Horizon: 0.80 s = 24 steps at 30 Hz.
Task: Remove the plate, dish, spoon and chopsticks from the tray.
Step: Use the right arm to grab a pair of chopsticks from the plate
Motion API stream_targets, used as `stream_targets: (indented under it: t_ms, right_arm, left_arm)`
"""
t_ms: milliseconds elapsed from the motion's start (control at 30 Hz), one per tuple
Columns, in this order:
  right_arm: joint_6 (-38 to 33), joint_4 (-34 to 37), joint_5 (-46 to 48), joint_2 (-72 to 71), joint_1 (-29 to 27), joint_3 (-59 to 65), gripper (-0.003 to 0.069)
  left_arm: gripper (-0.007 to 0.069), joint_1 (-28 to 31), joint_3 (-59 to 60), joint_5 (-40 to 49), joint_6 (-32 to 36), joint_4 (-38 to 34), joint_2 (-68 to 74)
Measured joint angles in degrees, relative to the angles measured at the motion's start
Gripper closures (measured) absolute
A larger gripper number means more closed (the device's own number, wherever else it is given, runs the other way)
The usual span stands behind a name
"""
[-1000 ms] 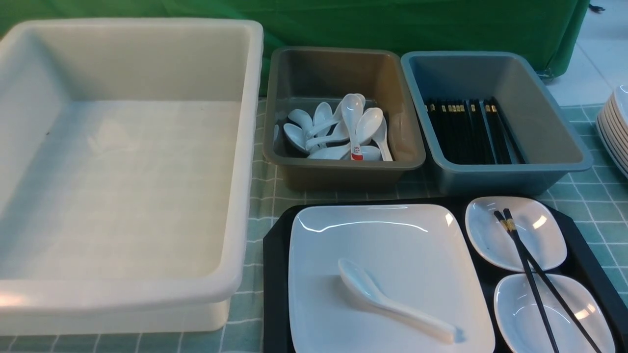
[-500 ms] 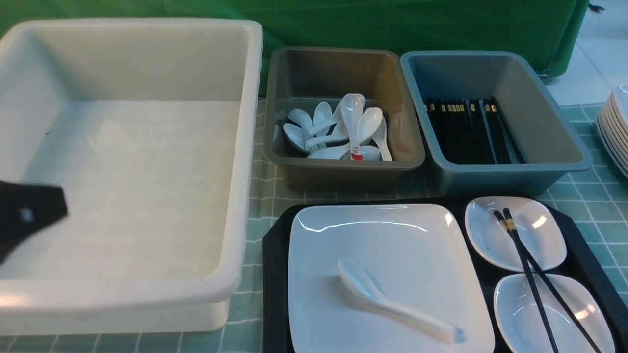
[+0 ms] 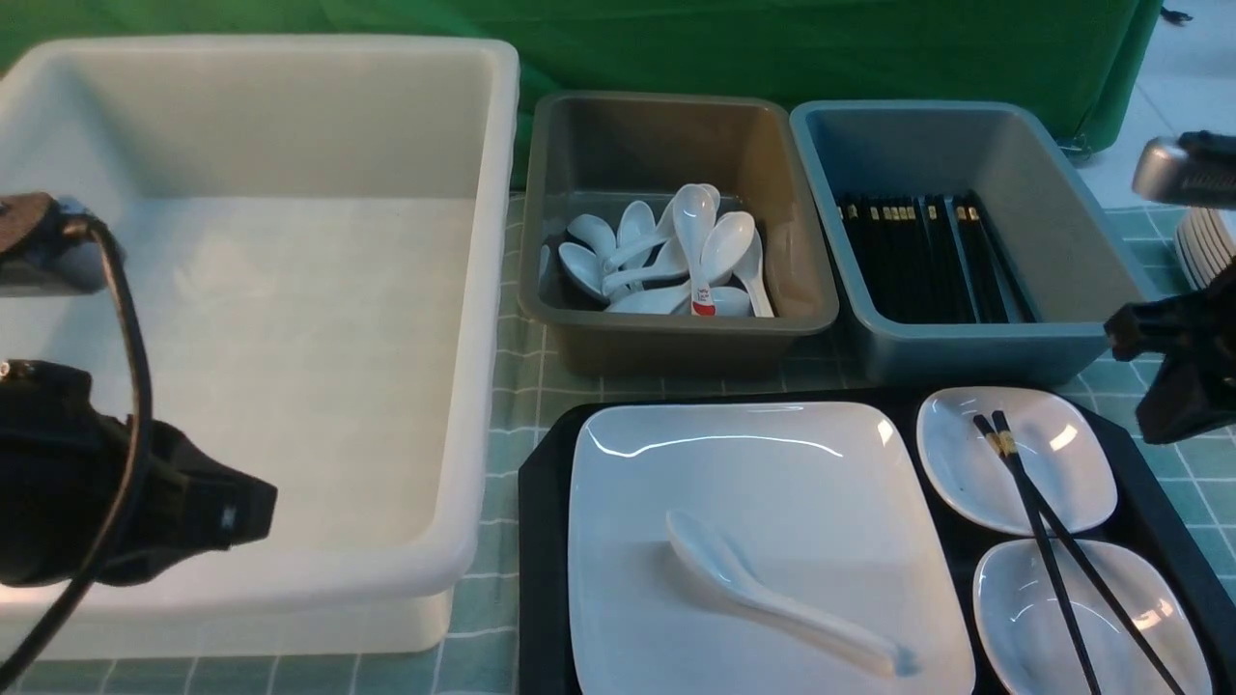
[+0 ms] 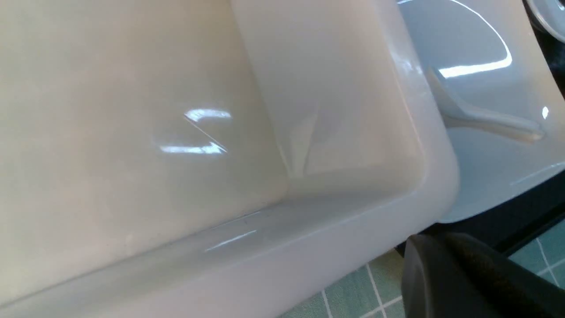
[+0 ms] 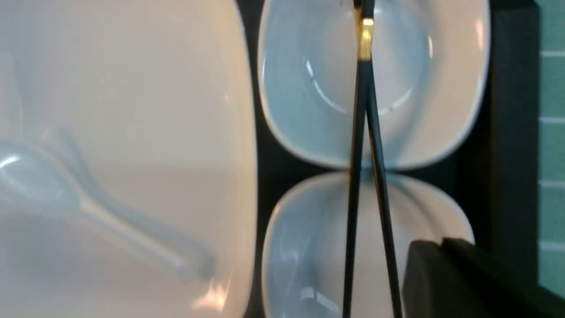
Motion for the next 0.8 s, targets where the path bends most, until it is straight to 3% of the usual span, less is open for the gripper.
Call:
stream_targets:
  t_ms: [133,167,200,267,367,600,800]
  right_arm:
    - [-0.4,0.7,-6.9,7.8,1.4,-0.5,0.0321]
    - [-0.4,0.7,-7.2,8.2,1.5,-0.5,0.0309]
    - [-0.4,0.7,-10.9,10.7,2.1,-0.6,0.0228]
    - [-0.6,0.7,-13.7,13.2,2.7,-0.7,0.0176]
    - [-0.9,-0.1,-16.3,16.2,3.0,-1.3,0.0162]
    - [-1.6,-1.5,-17.4,20.8,3.0,-2.1,0.0228]
    - [-1.9,-1.7,-17.4,22.5,3.0,-2.2,0.0340]
  left_arm:
    - [0.0607,-1.7,0.0,-0.2,0.1,0.8,0.0]
    - [0.0607,-1.7,0.0,-0.2,0.1,0.8,0.0]
    - [0.0607,-1.8,0.0,-0.2,0.2,1.1,0.0]
    - [0.0607,-1.8,0.0,-0.3,0.2,1.6,0.0]
    - [0.0607,-1.8,0.0,-0.7,0.2,2.6,0.0]
    - [0.0607,-1.8,0.0,-2.4,0.2,2.8,0.0]
    - [0.0607,-1.8,0.0,-3.3,0.2,2.7,0.0]
